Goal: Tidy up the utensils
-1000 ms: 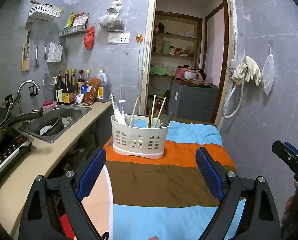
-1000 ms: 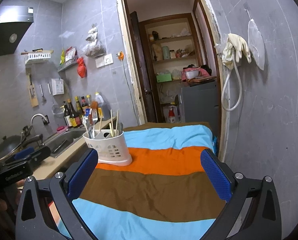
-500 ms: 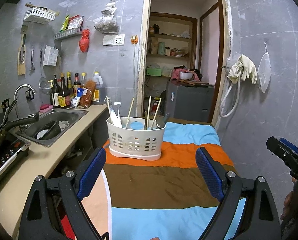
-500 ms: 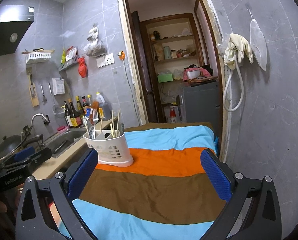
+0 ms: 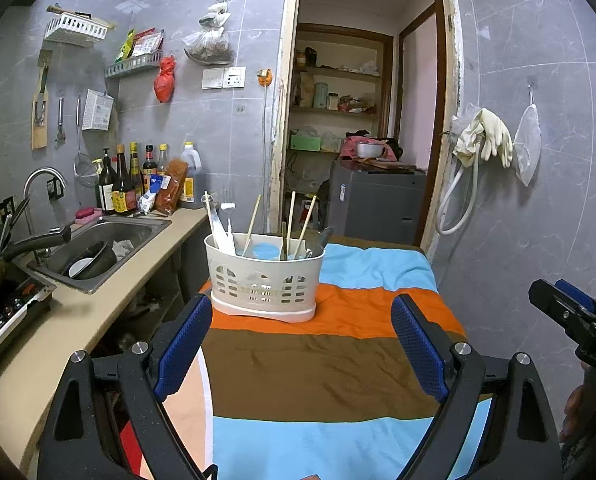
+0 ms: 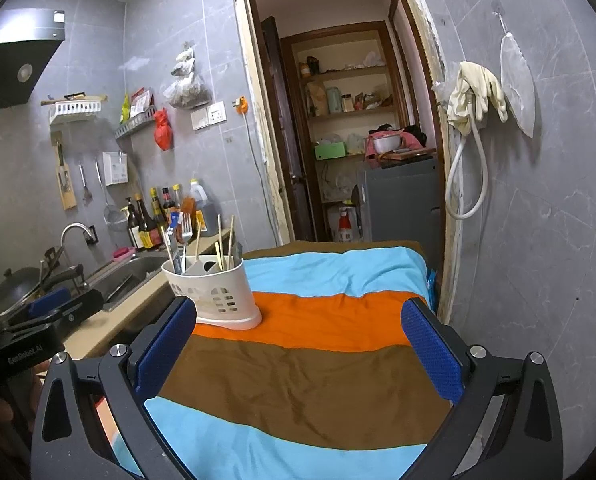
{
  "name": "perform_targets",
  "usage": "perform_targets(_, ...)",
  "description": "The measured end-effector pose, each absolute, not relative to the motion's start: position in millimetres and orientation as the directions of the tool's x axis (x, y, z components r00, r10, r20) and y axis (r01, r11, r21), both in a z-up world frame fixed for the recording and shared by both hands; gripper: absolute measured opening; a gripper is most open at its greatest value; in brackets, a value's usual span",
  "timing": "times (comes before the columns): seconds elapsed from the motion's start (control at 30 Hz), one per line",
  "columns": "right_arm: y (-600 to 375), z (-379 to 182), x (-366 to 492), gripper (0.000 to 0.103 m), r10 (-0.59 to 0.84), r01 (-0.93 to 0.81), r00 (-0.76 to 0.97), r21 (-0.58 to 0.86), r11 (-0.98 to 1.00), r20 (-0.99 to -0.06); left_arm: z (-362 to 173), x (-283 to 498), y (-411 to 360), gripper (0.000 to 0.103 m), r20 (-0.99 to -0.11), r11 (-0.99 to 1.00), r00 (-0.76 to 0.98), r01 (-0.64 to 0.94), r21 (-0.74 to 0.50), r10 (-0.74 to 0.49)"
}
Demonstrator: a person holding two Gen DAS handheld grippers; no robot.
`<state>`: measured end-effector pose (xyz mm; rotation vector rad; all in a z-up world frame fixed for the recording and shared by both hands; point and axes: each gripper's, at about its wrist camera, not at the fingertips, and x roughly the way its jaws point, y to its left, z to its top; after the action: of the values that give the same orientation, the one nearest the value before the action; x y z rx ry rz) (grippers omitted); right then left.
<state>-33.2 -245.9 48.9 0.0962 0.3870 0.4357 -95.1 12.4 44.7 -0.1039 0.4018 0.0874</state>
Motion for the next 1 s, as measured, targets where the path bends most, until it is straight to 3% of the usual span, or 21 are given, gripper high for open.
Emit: perform_targets(1.0, -244.9, 46.8, -32.0, 0.103, 0.432, -0.396, 0.831, 0.172, 0.902, -0.35, 44.9, -94.9, 14.9, 0.088, -0.394, 0.991, 0.917, -0.103, -0.084, 0.062)
